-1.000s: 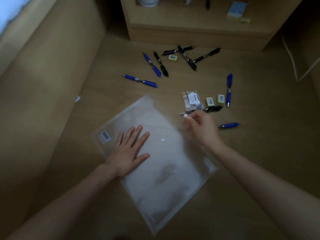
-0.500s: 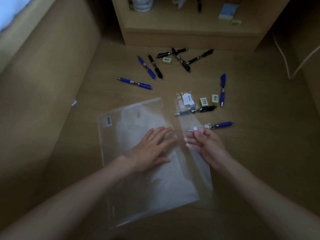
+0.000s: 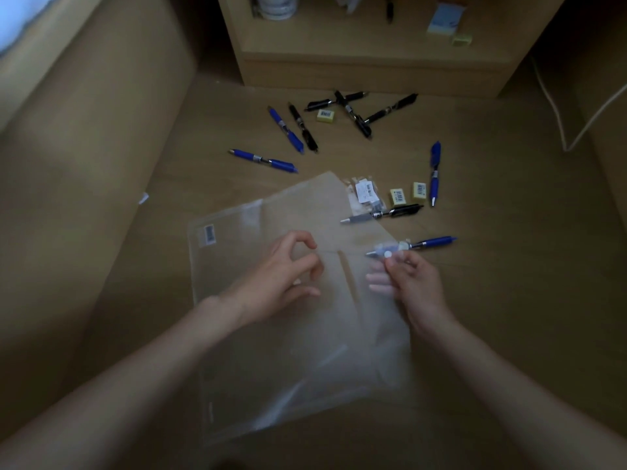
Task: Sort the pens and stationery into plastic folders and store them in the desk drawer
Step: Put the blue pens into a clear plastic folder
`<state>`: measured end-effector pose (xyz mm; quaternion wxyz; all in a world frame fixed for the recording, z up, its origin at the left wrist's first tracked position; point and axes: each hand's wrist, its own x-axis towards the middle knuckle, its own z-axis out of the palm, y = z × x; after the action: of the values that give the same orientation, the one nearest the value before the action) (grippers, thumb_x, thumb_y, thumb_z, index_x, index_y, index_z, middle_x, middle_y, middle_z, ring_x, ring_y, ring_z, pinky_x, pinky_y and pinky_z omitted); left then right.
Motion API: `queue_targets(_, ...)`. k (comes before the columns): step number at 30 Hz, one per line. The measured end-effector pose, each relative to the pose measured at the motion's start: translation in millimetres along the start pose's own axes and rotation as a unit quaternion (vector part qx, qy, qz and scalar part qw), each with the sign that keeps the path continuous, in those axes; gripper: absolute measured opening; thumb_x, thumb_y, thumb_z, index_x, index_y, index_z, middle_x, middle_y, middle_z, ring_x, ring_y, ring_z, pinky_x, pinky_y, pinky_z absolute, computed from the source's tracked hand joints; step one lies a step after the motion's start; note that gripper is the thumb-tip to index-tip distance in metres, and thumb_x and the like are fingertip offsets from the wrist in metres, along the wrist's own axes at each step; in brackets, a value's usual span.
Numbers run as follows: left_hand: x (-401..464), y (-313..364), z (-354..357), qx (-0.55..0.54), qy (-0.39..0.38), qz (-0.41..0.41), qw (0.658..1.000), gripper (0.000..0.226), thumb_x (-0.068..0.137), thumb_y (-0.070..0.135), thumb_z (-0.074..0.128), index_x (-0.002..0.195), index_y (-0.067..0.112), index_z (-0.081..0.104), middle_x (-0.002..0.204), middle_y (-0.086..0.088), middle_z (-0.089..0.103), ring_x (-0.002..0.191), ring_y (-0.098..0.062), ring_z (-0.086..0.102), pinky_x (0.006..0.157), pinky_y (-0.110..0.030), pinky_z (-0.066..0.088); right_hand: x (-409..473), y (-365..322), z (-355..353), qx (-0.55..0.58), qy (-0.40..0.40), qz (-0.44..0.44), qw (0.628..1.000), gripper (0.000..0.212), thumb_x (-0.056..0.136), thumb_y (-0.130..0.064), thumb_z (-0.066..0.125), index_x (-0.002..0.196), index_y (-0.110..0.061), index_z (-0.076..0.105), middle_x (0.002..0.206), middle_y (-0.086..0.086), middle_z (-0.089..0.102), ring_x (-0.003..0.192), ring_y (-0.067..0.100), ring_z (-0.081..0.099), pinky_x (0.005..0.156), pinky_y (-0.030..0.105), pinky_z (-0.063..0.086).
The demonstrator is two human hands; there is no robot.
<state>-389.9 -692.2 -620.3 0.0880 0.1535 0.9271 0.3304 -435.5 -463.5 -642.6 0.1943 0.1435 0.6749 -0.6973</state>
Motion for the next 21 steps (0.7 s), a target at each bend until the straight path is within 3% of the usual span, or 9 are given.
queue_targets(1,0.2,1.3,-6.0,-0.001,0.005,0.014,1.000,0.015,0.089,0.033,0.058,0.093,0.021,0.050,0.120,0.005,0.046,0.107,-0.016,0.051,0.106,-0.038,0.034,-0.6,-0.2,0.5,-0.017,0.005,-0.014,1.000,0.010,0.094,-0.004,0.052,0.086,-0.010,0.056,0.084,0.011,0.068,0.062,0.010,0.069,0.056,0.021,0.056)
queue_targets(3,2.0,4.4,-17.8,0.117,0.012,0.088,0.989,0.024,0.088,0.047,0.047,0.088,0.022,0.048,0.113,0.003,0.055,0.130,-0.019,0.036,0.115,-0.043,0.018,-3.3,-2.2,2.8,-0.049,0.013,-0.046,0.998,0.009,0.092,0.000,0.053,0.097,-0.007,0.054,0.080,0.007,0.066,0.057,0.004,0.066,0.053,0.019,0.053)
queue_targets(7,0.7,13.0,-32.9,0.156,-0.043,0.120,0.979,0.034,0.087,0.051,0.041,0.086,0.020,0.057,0.094,0.005,0.061,0.115,-0.011,0.043,0.114,-0.035,0.011,-4.1,-5.5,6.7,-0.160,0.007,-0.078,0.984,0.043,0.082,-0.001,0.067,0.116,-0.019,0.046,0.083,0.000,0.068,0.069,0.007,0.067,0.068,0.028,0.054)
queue_targets(10,-5.2,13.6,-28.9,0.188,-0.030,0.141,0.972,0.031,0.088,0.046,0.042,0.087,0.026,0.065,0.090,0.006,0.059,0.103,-0.012,0.042,0.106,-0.043,0.027,-6.7,-8.0,9.1,-0.113,-0.015,-0.047,0.992,0.027,0.083,0.007,0.062,0.104,-0.008,0.055,0.078,0.010,0.065,0.058,0.013,0.068,0.054,0.027,0.057)
queue_targets(12,-7.7,15.1,-33.0,0.221,-0.035,0.123,0.967,0.033,0.088,0.049,0.041,0.087,0.027,0.066,0.092,0.005,0.054,0.103,-0.013,0.039,0.104,-0.048,0.031,-7.2,-7.2,4.8,-0.088,0.001,-0.050,0.995,0.018,0.085,0.011,0.058,0.096,-0.004,0.058,0.078,0.014,0.063,0.053,0.011,0.067,0.049,0.024,0.055)
queue_targets(14,-8.3,22.3,-40.7,0.268,-0.001,0.096,0.958,0.034,0.086,0.053,0.045,0.082,0.025,0.064,0.098,0.002,0.050,0.110,-0.017,0.037,0.109,-0.054,0.023,-8.4,-4.9,-1.4,-0.056,0.026,-0.044,0.997,0.019,0.085,0.011,0.057,0.088,-0.008,0.057,0.079,0.016,0.063,0.053,0.010,0.066,0.050,0.022,0.055)
queue_targets(17,-6.7,33.4,-53.1,0.305,0.044,0.019,0.951,0.047,0.078,0.065,0.043,0.083,0.022,0.062,0.122,-0.009,0.045,0.125,-0.030,0.037,0.108,-0.056,0.028,-13.3,3.6,-3.3,-0.031,0.061,-0.027,0.997,0.017,0.088,0.006,0.057,0.088,-0.011,0.055,0.084,0.016,0.065,0.059,0.011,0.068,0.054,0.019,0.055)
queue_targets(19,-7.1,37.2,-60.8,0.287,-0.032,-0.076,0.954,0.058,0.072,0.074,0.036,0.099,0.024,0.053,0.139,-0.007,0.028,0.126,-0.030,0.040,0.101,-0.045,0.042,-16.6,10.2,3.2,-0.008,0.068,-0.024,0.997,0.017,0.089,0.006,0.055,0.088,-0.011,0.053,0.085,0.018,0.065,0.061,0.012,0.069,0.054,0.019,0.055)
queue_targets(21,-8.6,33.5,-67.8,0.274,-0.127,-0.124,0.945,0.060,0.067,0.075,0.047,0.105,0.028,0.042,0.146,0.000,0.017,0.120,-0.023,0.047,0.083,-0.033,0.051,-18.4,15.3,11.3,0.020,0.063,-0.021,0.998,0.019,0.089,0.009,0.053,0.086,-0.010,0.051,0.083,0.021,0.062,0.058,0.012,0.068,0.053,0.019,0.055)
